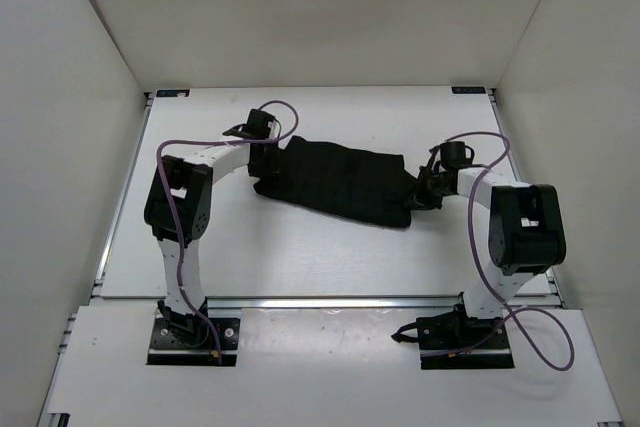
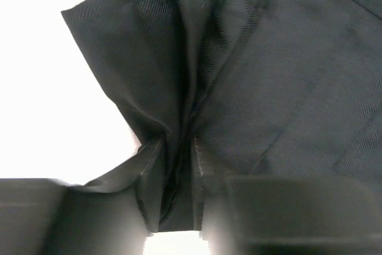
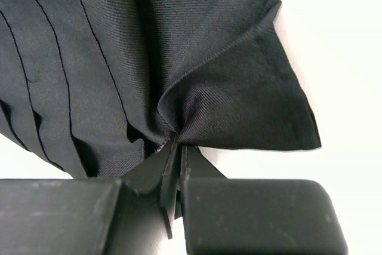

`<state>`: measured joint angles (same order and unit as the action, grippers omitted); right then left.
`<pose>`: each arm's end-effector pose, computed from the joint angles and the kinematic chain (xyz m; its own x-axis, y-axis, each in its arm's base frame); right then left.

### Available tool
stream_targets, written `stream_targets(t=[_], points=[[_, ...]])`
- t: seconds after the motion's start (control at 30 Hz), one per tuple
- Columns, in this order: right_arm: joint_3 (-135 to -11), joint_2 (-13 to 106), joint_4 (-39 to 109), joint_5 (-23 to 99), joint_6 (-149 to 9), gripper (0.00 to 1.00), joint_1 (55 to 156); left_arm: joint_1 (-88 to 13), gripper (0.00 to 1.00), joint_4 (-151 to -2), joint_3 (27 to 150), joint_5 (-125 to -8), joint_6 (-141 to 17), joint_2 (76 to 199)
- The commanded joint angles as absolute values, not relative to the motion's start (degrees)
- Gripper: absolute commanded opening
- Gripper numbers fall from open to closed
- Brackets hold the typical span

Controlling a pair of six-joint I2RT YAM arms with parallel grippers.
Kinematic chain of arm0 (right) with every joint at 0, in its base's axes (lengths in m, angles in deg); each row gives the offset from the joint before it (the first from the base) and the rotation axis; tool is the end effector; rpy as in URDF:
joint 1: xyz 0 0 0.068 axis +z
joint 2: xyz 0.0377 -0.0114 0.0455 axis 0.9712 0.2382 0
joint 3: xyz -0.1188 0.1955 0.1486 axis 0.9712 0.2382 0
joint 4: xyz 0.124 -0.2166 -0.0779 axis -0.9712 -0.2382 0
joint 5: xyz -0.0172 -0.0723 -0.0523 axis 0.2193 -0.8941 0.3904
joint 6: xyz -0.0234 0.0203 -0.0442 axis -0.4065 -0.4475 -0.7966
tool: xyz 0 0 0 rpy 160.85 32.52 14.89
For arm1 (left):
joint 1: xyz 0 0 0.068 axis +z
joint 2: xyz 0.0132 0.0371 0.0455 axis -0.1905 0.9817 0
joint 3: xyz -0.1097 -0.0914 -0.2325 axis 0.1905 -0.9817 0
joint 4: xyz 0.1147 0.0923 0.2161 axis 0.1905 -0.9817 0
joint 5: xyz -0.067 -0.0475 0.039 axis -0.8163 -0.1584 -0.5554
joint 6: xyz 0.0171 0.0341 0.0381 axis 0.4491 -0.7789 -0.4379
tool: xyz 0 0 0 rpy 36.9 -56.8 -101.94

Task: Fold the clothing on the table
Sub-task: Fold the skirt

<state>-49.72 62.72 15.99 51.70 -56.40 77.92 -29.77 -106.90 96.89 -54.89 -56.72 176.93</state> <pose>0.3147 0.0224 0.1493 -0.9076 0.3003 -0.2934 0.1395 0.8748 0.4640 0.3957 -0.1325 0.1638 -0.8945 0.0035 -0.4470 0.0432 0.9960 -0.0788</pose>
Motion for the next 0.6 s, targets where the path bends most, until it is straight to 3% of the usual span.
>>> stream_targets(t=[0.0,0.17,0.37,0.57], points=[[-53.4,63.6,16.0,51.4,-58.7,0.0,77.5,-30.8,0.3,-108.4,96.0,-56.0,-56.6,175.4],[-60.7,63.0,12.9,51.2,-61.0,0.0,74.5,-32.4,0.0,-107.8,90.3,-58.0,-54.5,172.7],[-69.4,59.7,9.9,56.7,-64.3,0.0,75.9,-36.9,0.0,-102.3,84.6,-62.6,-51.0,170.3],[-76.2,58.4,7.8,58.0,-65.9,0.0,87.8,-40.3,0.0,-98.7,89.7,-68.1,-48.9,175.7]])
